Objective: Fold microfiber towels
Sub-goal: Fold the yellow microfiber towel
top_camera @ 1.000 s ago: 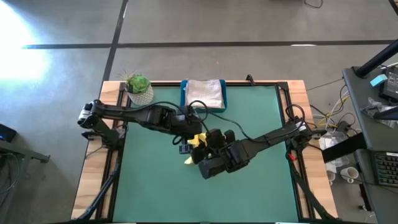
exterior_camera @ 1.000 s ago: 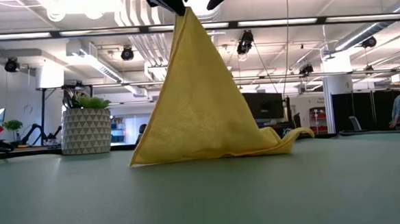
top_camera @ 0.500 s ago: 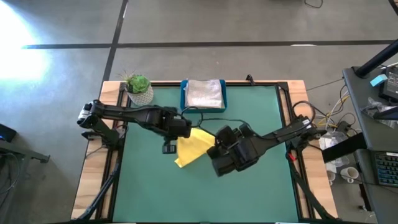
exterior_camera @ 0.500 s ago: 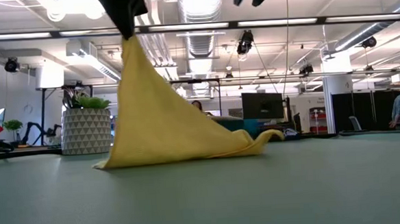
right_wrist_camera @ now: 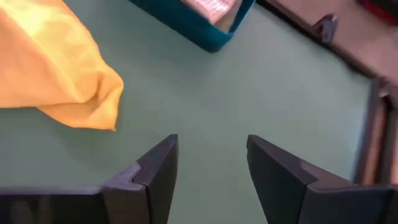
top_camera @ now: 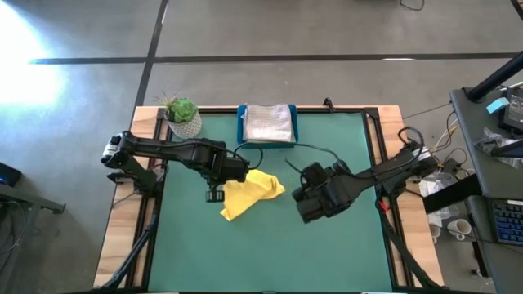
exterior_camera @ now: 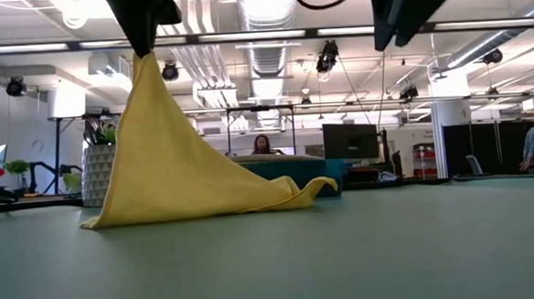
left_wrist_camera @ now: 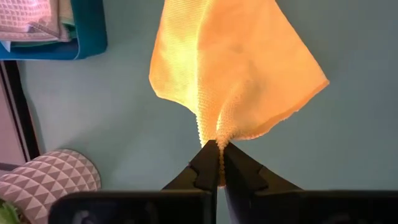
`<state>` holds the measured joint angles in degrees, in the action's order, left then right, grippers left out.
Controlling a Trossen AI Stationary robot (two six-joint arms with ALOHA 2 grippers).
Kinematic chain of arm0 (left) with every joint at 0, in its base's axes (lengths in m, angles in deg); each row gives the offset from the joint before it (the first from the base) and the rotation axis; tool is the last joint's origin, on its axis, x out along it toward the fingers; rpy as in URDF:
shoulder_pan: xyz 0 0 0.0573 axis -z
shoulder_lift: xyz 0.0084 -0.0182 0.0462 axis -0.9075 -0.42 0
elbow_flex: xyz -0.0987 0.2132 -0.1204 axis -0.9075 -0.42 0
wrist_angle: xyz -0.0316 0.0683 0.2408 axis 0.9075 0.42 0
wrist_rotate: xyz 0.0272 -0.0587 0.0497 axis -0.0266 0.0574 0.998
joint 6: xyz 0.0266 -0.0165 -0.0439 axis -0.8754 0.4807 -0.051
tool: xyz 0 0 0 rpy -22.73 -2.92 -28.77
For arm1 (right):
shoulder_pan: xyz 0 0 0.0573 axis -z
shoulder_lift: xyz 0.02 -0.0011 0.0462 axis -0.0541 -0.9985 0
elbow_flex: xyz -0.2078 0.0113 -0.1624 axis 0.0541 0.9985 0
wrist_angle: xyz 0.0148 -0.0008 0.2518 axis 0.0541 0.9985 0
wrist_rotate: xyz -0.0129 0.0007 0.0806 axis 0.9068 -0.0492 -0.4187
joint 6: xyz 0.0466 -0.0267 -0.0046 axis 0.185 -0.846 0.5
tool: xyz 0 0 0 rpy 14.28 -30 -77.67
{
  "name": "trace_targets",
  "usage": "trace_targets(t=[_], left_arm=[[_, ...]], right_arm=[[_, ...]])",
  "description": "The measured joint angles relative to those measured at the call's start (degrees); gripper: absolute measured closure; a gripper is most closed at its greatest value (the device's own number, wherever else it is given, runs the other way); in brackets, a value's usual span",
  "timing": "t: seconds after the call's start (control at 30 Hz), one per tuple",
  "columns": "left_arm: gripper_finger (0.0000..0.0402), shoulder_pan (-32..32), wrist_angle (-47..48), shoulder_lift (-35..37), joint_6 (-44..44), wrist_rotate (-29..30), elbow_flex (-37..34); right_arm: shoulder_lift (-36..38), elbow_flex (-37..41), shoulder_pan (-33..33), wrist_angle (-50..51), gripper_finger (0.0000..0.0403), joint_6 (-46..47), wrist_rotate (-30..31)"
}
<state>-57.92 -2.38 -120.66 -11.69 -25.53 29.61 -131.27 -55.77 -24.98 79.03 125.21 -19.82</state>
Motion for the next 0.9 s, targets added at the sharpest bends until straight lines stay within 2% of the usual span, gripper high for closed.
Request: trace_targets(t=[0.23,0.47,0.67,0.8,0.9], left_arm=[[0.0401,0.04,-0.1,-0.02,1.4,-0.51,0.0],[0.0401,0.02,-0.27,-0.02,2.83,-0.84,0.0],[0.0401,0.02,-0.55,-0.07,2.82,-2.44,0.0],[0.0401,0.02,-0.68,-0.07,2.8,-2.54,0.0],[0.0401,0.0,-1.81,-0.07,2.8,-2.51,0.02]], right_arm=[[10.42,16.67,2.01,-20.82,0.022,0.5,-2.0],[18.32,34.58,3.72,-53.83,0.022,5.52,-5.79],[18.27,46.26,3.66,-78.27,0.022,12.14,-5.93],[16.08,50.15,3.66,-86.73,0.022,17.29,-6.06],[14.09,50.99,3.66,-89.31,0.022,19.88,-7.18]])
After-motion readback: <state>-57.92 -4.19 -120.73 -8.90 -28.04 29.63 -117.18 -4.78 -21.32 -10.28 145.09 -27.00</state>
